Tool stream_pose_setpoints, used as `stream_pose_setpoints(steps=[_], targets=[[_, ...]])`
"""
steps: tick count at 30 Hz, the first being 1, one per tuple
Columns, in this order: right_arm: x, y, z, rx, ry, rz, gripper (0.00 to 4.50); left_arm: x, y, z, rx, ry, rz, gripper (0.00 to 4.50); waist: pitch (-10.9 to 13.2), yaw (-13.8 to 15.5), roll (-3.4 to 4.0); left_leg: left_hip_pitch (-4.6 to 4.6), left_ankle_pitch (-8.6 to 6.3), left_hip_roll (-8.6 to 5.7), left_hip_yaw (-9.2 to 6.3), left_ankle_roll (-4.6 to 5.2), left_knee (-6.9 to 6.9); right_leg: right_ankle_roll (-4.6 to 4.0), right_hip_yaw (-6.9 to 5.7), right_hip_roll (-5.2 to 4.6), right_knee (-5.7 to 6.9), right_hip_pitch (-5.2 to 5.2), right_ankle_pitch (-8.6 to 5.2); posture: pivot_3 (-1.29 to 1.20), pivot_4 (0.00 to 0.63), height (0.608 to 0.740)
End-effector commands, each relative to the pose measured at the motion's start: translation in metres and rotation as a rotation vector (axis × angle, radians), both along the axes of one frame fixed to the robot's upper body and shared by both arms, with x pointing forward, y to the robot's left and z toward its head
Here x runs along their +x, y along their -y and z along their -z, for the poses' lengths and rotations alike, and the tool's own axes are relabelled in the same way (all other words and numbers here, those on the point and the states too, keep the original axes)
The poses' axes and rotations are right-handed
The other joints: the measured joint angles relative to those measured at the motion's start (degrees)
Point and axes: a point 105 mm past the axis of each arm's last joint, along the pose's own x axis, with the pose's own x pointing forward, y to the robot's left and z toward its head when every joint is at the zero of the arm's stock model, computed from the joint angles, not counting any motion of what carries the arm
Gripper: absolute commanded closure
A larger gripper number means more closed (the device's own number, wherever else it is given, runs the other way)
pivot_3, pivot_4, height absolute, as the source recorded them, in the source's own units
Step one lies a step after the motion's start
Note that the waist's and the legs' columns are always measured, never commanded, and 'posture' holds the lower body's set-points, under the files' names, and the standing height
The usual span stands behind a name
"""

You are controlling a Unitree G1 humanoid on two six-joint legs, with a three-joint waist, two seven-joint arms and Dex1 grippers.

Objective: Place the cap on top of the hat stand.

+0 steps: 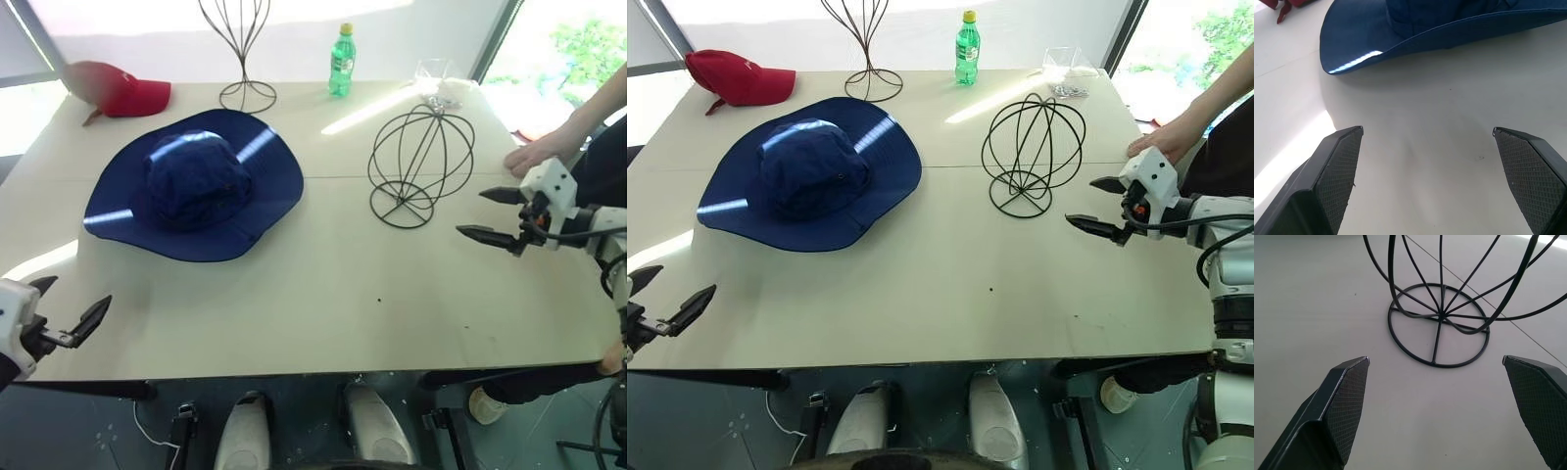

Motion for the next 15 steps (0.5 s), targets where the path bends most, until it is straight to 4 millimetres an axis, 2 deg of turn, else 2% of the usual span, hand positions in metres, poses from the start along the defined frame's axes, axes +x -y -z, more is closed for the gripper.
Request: stream_pose_setpoints(steps=[1, 6, 7, 10, 15], targets=[[-0.003, 0.002, -0.019, -0.025, 0.071, -0.009, 0.00, 0.005, 0.003, -0.014, 0.062, 0.035, 0.041, 0.06, 0.0, 0.0, 0.00, 0.00, 0.00, 0.00, 0.00, 0.00, 0.01, 0.00, 0.00, 0.00, 0.01, 0.00, 0.00, 0.00, 0.150, 0.739], [-0.005, -0.007, -0.036, -0.046, 0.097, -0.054, 0.00, 0.015, 0.025, -0.032, 0.236, 0.025, 0.220, 0.06, 0.0, 0.0, 0.04, 0.01, 0.00, 0.00, 0.00, 0.00, 0.01, 0.00, 0.00, 0.00, 0.04, -0.01, 0.00, 0.00, 0.150, 0.739], [-0.008, -0.014, -0.043, -0.051, 0.105, -0.092, 0.00, 0.018, 0.032, -0.035, 0.295, 0.011, 0.282, 0.06, 0.0, 0.0, 0.05, 0.01, 0.00, 0.00, 0.01, 0.00, 0.01, 0.00, 0.00, 0.00, 0.04, -0.01, 0.00, 0.00, 0.150, 0.739], [-0.023, -0.037, -0.062, -0.075, 0.110, -0.218, 0.00, 0.026, 0.047, -0.050, 0.457, 0.003, 0.442, 0.06, 0.1, 0.0, 0.18, 0.00, 0.00, 0.00, 0.01, 0.00, -0.04, -0.01, 0.00, 0.00, 0.04, -0.06, 0.00, 0.00, 0.150, 0.739], [-0.056, -0.066, -0.070, -0.102, 0.066, -0.373, 0.00, 0.040, 0.058, -0.070, 0.656, 0.060, 0.567, 0.06, 0.1, 0.1, 0.21, 0.01, 0.00, 0.04, 0.02, 0.00, -0.12, -0.01, 0.00, 0.01, 0.06, -0.10, -0.02, 0.00, 0.150, 0.739]])
